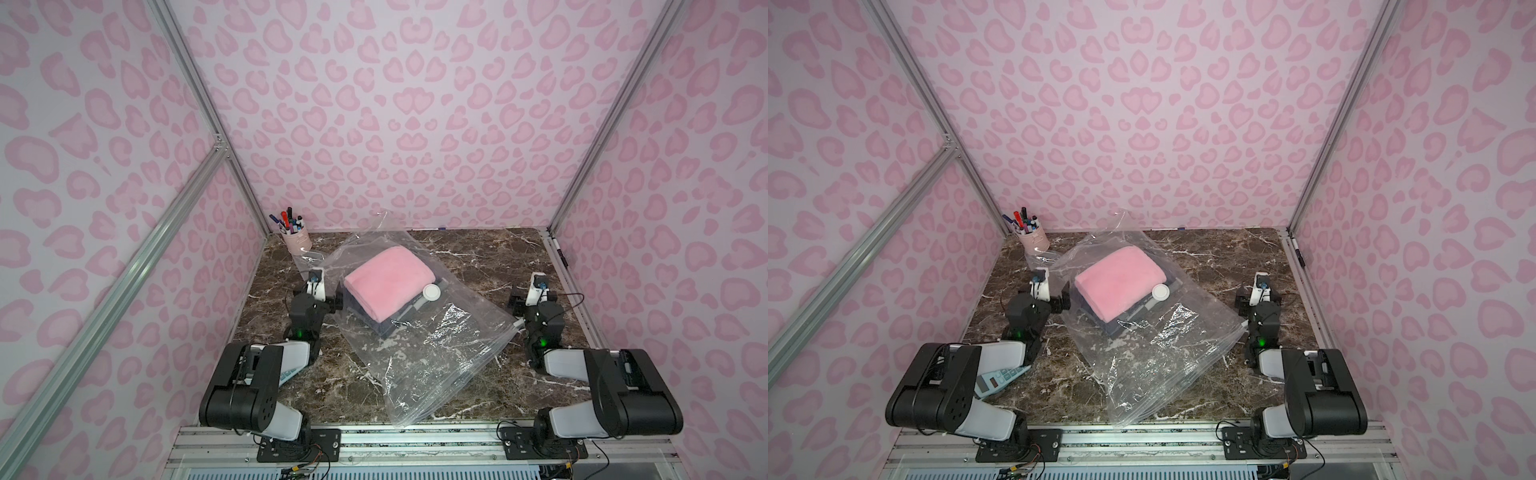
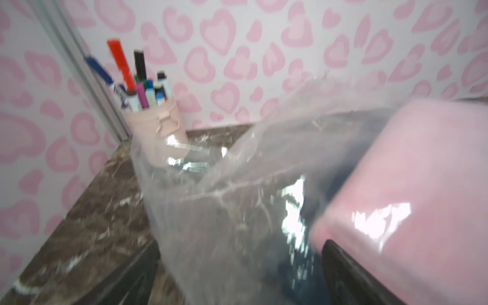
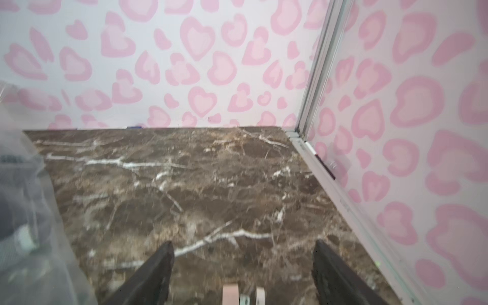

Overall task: Take the blanket out of the vacuum bag
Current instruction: Adjust the vacuum bag at the center of the board.

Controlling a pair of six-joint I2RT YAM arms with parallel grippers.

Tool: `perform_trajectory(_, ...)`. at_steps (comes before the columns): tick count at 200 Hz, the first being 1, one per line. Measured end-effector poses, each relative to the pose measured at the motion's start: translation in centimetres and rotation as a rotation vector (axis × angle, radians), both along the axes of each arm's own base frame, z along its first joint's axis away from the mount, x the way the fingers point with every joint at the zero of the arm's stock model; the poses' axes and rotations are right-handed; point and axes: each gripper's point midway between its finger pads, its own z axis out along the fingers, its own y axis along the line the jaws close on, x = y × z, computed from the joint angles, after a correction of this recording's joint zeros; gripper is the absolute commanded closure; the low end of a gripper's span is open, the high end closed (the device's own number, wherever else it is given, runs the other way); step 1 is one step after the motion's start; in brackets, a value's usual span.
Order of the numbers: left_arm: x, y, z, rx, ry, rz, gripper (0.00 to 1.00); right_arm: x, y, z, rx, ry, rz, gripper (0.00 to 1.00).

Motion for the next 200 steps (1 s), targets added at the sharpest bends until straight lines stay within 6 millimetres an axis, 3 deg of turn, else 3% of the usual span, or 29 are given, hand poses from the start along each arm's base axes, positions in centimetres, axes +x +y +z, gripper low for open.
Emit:
perform_trajectory(9,1.4,-1.4,2.9,-0.024,-0.019,0.001,0.06,1.3,0.2,3.1,0.032,-0.013,-0.031,0.19)
perform_trajectory(19,2.4,-3.8,4.9,-0.049,-0.002,-0.032,0.06,2.2,0.6,5.6,0.078,-0.007,-0.048,0.19)
perform_trajectory(34,3.5,-6.8,5.4,-0.088,0.076,-0.067,0.05,2.5,2.0,6.2,0.156,0.068,-0.042,0.19)
perform_trajectory(51,4.3,-7.4,3.8,-0.128,0.198,-0.043,0.04,1.0,5.6,3.4,0.237,0.216,0.029,0.19)
perform_trajectory(81,4.1,-7.5,-1.0,-0.158,0.416,-0.009,0.03,-4.7,12.8,-4.0,0.331,0.498,0.163,0.19)
perform_trajectory(112,4.0,-6.8,-2.4,-0.180,0.515,-0.014,0.03,-9.3,16.8,-8.4,0.351,0.663,0.221,0.19)
perform_trajectory(130,3.9,-5.6,-3.6,-0.199,0.554,0.021,0.03,-10.9,17.8,-10.3,0.353,0.718,0.227,0.18)
perform_trajectory(168,2.9,-2.9,-10.6,-0.305,0.721,0.098,0.04,-12.2,17.7,-14.4,0.329,0.822,0.161,0.17)
perform_trajectory(200,2.4,-4.1,-12.7,-0.410,0.773,0.067,0.04,-10.9,17.5,-15.6,0.290,0.816,0.105,0.19)
